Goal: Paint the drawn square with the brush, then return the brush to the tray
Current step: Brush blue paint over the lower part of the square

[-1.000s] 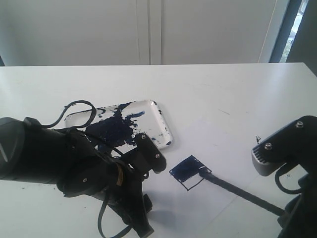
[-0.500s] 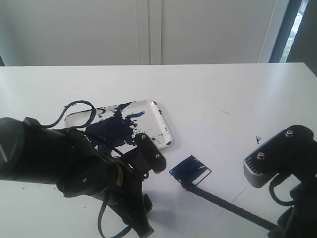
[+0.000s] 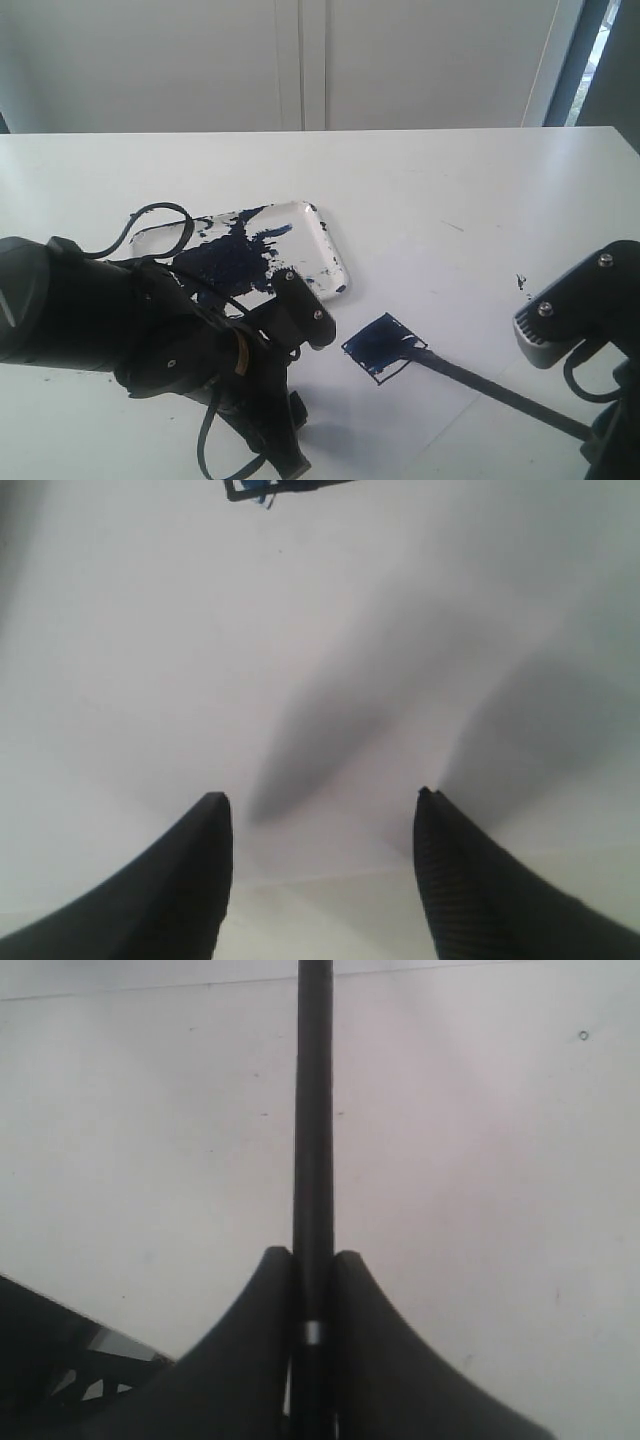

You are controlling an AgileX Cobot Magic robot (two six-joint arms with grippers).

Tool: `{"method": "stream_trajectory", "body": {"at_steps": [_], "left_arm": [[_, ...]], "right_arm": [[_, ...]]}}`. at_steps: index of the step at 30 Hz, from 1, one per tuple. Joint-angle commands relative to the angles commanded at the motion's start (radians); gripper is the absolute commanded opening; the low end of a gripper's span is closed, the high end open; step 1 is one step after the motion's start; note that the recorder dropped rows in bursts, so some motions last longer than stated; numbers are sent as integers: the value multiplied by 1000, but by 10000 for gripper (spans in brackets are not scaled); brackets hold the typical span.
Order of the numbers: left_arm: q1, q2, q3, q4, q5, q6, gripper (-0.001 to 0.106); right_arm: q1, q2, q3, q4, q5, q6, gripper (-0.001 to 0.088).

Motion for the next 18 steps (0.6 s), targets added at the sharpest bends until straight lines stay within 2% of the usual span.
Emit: {"method": "stream_trajectory", "body": {"at_steps": [9, 18], "left_arm": [[0, 0, 0, 0, -7, 0, 590], [0, 0, 0, 0, -8, 0, 590]], "right_arm": [[0, 0, 0, 23, 5, 4, 0], [0, 0, 0, 150, -49, -73, 0]]}}
